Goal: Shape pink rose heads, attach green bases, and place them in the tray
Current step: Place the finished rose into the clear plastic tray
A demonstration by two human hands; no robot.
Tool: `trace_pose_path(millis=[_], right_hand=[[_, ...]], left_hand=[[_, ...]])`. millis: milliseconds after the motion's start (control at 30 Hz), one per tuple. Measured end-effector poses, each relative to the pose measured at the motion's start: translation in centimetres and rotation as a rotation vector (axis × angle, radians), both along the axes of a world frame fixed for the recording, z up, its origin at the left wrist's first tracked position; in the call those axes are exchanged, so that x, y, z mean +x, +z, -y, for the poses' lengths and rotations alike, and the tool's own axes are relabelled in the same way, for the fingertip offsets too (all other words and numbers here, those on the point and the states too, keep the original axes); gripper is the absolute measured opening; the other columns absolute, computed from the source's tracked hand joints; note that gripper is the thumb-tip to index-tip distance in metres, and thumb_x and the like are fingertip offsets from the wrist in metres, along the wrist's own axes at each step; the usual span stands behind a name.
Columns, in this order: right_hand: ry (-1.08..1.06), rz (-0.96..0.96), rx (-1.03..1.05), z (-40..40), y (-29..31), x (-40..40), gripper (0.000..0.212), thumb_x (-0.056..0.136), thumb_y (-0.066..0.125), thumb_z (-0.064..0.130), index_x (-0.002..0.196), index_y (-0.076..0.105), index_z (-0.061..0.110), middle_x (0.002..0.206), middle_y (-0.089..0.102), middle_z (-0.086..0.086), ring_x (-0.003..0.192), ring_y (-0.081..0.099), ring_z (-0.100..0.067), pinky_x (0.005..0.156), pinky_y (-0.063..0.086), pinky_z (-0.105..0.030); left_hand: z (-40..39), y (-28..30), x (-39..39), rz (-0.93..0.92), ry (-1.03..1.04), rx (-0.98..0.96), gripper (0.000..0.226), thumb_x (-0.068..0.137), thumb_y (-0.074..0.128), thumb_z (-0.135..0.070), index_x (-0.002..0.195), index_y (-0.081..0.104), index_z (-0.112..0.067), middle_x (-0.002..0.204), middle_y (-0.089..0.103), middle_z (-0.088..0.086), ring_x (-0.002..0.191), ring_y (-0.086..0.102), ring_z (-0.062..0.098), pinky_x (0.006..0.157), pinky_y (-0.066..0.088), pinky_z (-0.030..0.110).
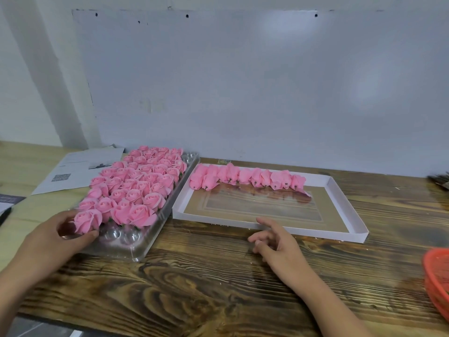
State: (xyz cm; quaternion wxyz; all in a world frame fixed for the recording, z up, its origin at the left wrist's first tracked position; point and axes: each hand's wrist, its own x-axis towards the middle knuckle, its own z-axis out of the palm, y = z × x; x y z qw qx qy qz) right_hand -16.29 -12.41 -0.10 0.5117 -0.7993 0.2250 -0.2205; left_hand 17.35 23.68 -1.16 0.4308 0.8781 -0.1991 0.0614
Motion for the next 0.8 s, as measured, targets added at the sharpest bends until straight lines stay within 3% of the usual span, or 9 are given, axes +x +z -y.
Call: trace_pose_path(millis=[133, 267, 500, 800], right_hand=[[-0.005, 0.0, -0.005, -0.1, 0.0, 0.0, 0.049, 0.097, 0.059, 0.006, 0.125, 0.047, 0.043, 0.098, 0.072, 0.018, 0.088, 0.069, -0.005, 0.072, 0.054, -0.017], [-0.004, -0.007, -0.006, 0.0, 0.1, 0.0, 0.049, 0.097, 0.059, 0.006, 0.124, 0.046, 0.045, 0.098, 0.072, 0.018, 0.089, 0.069, -0.006, 0.074, 0.054, -0.018], [-0.005, -0.005, -0.002, -0.1, 0.1, -0.1, 0.049, 0.097, 0.059, 0.005, 0.125, 0.046, 0.043, 0.098, 0.072, 0.017, 0.089, 0.069, -0.006, 0.074, 0.054, -0.019], [-0.001, -0.011, -0.008, -0.1, 0.2, -0.1, 0.049, 0.097, 0.059, 0.006, 0.126, 0.045, 0.044, 0.098, 0.071, 0.018, 0.09, 0.068, -0.005, 0.075, 0.054, -0.018]], left_hand=[[0.3, 0.7, -0.7, 0.017, 0.012, 0.007, 0.055, 0.054, 0.073, -0.076, 0.104, 0.065, -0.056, 0.09, 0.068, -0.037, 0.084, 0.068, 0.004, 0.073, 0.057, 0.039], [0.3, 0.8, -0.6, 0.014, 0.005, 0.035, 0.051, 0.05, 0.074, -0.077, 0.095, 0.067, -0.055, 0.078, 0.071, -0.025, 0.077, 0.068, 0.01, 0.067, 0.056, 0.043], [0.4, 1.4, -0.1, -0.076, -0.007, 0.009, 0.066, 0.042, 0.082, -0.074, 0.103, 0.065, -0.056, 0.097, 0.072, -0.012, 0.088, 0.07, 0.013, 0.081, 0.059, 0.049], [1.4, 3.2, -1.7, -0.084, -0.002, 0.067, 0.056, 0.044, 0.083, -0.056, 0.094, 0.06, -0.066, 0.087, 0.071, -0.009, 0.081, 0.068, 0.016, 0.077, 0.058, 0.05]])
